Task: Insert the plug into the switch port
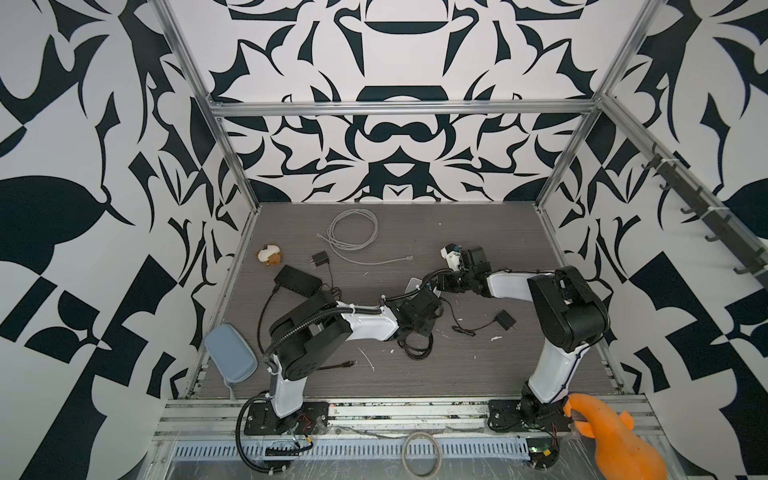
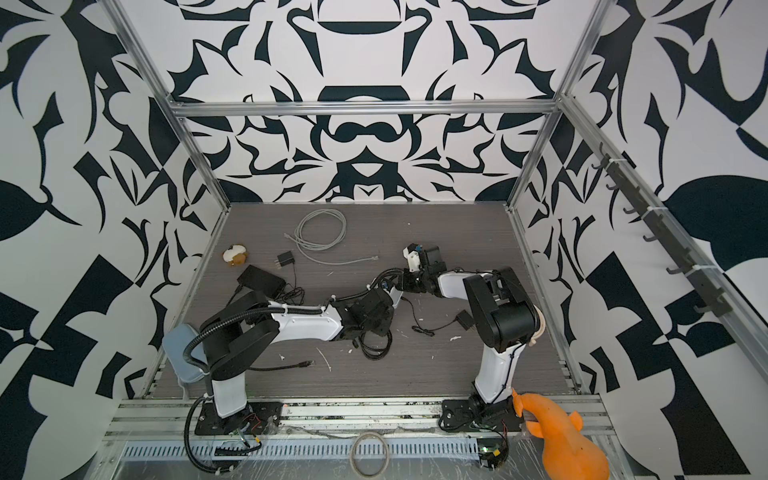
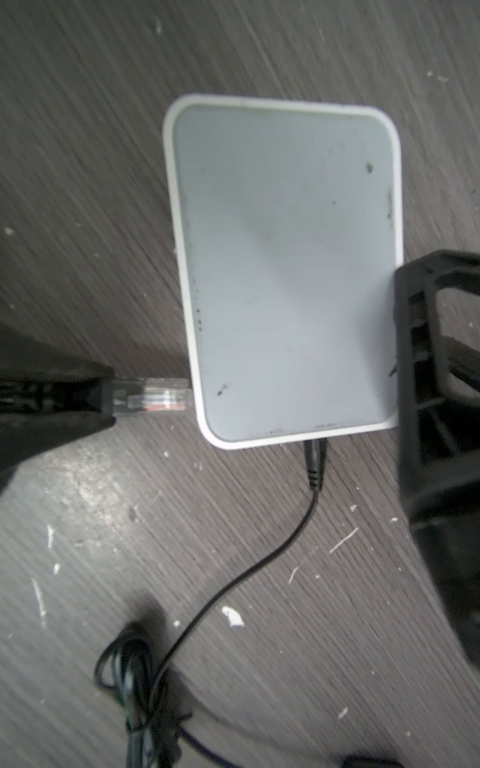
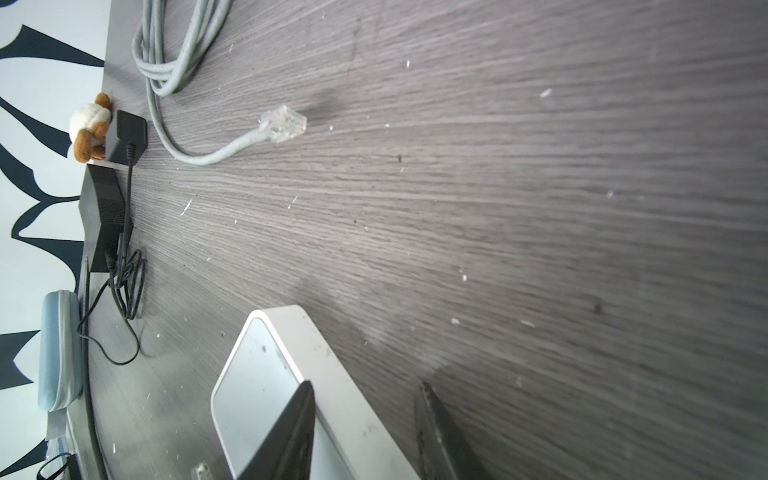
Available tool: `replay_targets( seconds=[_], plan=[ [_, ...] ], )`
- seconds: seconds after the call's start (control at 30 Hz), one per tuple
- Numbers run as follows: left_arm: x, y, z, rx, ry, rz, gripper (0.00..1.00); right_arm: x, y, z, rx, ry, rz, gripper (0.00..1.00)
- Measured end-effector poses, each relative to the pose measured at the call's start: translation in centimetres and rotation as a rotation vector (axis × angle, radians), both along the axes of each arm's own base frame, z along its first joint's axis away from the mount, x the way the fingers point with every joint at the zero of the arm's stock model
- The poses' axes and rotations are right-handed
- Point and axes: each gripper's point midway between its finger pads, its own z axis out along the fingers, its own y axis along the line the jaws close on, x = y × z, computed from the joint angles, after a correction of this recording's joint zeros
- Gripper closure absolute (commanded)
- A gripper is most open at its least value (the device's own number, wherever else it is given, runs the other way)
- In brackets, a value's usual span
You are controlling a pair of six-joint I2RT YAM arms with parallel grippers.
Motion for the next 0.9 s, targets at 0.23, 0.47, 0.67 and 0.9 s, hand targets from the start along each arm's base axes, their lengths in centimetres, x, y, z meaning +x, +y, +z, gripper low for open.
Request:
replay_targets(
  seconds=[0.23,0.47,0.67,0.9],
  plan=[
    [0.01,0.05,-0.09,-0.006,0.000,0.042,0.97,-0.08,-0.01,-0.04,0.001,0.005,-0.001,0.59],
    [0.06,-0.39,-0.09,-0.016,0.027,0.063,0.97,-0.44,-0.07,-0.07,0.001,0.002,0.007,0.60],
    [-0.15,-0.63,-0.06,-0.012,0.070,0.072,0.97,-0.71,-0.30,-0.10,-0.001,0.000,0.005,0.62],
    [0.16,-0.19,-0.11,-0.023,0.079,0.098,0.97,-0.84,-0.42,-0.24,-0.006,-0.007,0.016,0.63]
  ],
)
